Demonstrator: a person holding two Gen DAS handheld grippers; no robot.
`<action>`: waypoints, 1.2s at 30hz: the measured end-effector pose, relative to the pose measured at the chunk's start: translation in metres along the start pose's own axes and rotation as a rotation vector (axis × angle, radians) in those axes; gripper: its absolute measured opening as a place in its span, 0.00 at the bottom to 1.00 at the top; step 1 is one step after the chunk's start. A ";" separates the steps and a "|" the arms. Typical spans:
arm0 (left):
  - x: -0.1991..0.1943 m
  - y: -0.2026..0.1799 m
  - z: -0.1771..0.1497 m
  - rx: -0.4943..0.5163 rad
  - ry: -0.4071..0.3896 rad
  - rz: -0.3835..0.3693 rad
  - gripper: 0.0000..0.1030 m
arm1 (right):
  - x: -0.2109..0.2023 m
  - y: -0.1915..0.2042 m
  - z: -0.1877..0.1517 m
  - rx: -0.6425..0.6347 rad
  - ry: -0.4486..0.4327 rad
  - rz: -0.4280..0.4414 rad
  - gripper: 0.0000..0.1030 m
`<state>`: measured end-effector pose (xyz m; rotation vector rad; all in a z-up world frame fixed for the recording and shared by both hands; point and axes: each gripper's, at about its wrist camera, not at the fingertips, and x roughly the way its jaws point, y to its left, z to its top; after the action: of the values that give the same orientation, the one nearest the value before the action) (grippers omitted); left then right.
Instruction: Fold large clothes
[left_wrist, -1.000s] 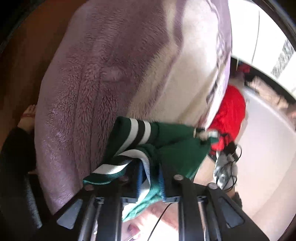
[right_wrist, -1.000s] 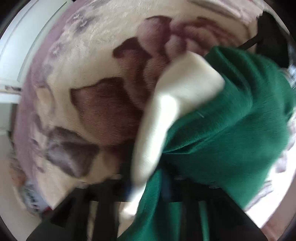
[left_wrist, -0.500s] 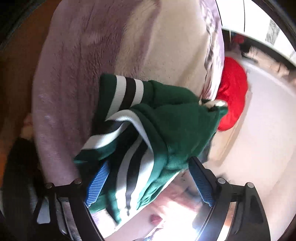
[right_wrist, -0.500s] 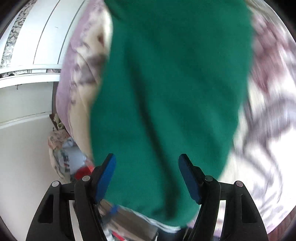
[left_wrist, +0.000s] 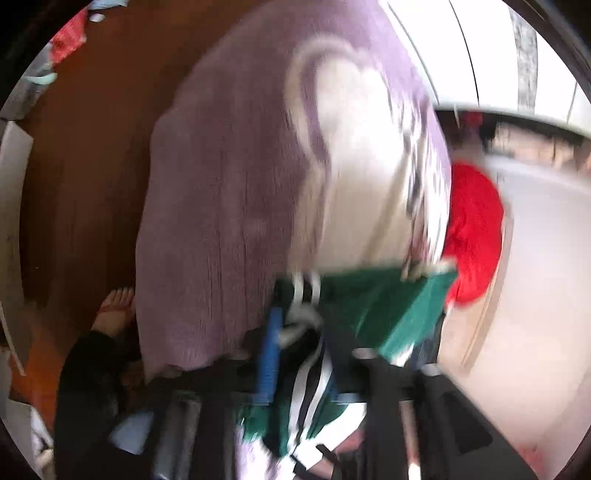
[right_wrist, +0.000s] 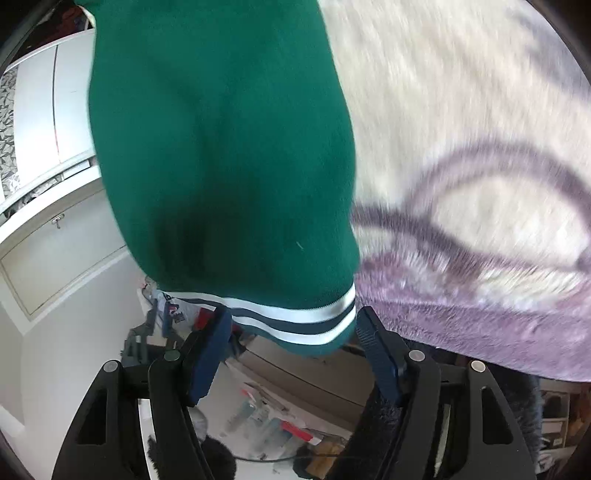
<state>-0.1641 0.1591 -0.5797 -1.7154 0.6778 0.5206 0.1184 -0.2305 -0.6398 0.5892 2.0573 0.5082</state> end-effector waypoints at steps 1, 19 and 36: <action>0.007 -0.001 -0.008 0.012 0.035 -0.004 0.71 | 0.008 -0.002 -0.002 0.018 -0.003 0.003 0.39; 0.040 0.003 -0.032 -0.072 -0.031 -0.234 0.15 | -0.038 -0.004 -0.029 0.084 -0.141 0.050 0.06; 0.004 0.046 -0.072 0.211 -0.075 0.273 0.63 | 0.085 0.134 -0.051 -0.041 0.136 0.029 0.55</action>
<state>-0.1929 0.0812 -0.5977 -1.4074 0.8861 0.6745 0.0631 -0.0804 -0.5953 0.5750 2.1636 0.6211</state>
